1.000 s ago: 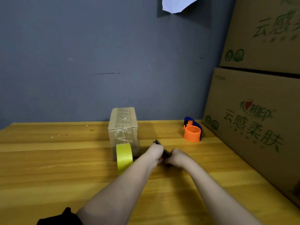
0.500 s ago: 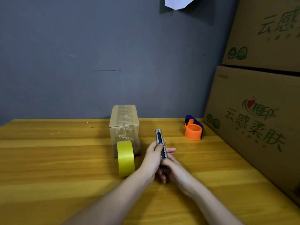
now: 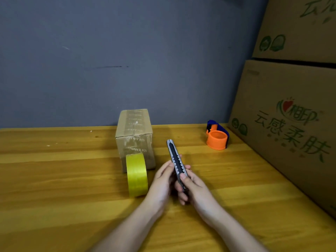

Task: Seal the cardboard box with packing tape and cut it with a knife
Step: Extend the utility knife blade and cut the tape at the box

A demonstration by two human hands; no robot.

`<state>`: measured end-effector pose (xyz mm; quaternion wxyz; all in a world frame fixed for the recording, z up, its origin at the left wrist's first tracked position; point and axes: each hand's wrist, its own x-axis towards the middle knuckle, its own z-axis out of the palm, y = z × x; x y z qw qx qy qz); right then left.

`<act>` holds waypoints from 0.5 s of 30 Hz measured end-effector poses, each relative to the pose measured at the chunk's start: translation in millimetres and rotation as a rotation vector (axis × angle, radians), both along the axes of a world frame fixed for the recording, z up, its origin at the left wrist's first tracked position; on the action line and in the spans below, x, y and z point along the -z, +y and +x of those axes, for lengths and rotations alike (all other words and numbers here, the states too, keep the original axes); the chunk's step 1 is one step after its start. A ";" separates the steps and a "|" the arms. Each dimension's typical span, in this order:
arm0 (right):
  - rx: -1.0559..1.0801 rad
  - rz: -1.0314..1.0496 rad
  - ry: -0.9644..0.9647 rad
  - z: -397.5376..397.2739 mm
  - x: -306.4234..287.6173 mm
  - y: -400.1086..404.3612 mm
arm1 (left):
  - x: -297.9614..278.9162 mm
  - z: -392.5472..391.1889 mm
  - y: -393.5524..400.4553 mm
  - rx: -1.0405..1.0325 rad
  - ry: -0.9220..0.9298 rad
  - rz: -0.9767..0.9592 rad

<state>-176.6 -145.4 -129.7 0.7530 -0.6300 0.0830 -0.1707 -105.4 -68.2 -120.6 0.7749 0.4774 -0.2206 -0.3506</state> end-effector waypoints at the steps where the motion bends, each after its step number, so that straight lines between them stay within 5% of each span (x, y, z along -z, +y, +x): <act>1: 0.019 -0.004 0.005 0.4 -0.5 -0.2 | 1.6 1.6 -0.2 0.015 -0.010 -0.010; 9: 0.222 -0.135 0.036 -0.7 -2.3 -7.7 | 10.6 5.3 -0.3 0.053 -0.120 0.016; 15: 0.107 0.007 0.031 -1.2 -2.9 -9.5 | 9.4 2.6 0.2 0.046 -0.157 0.050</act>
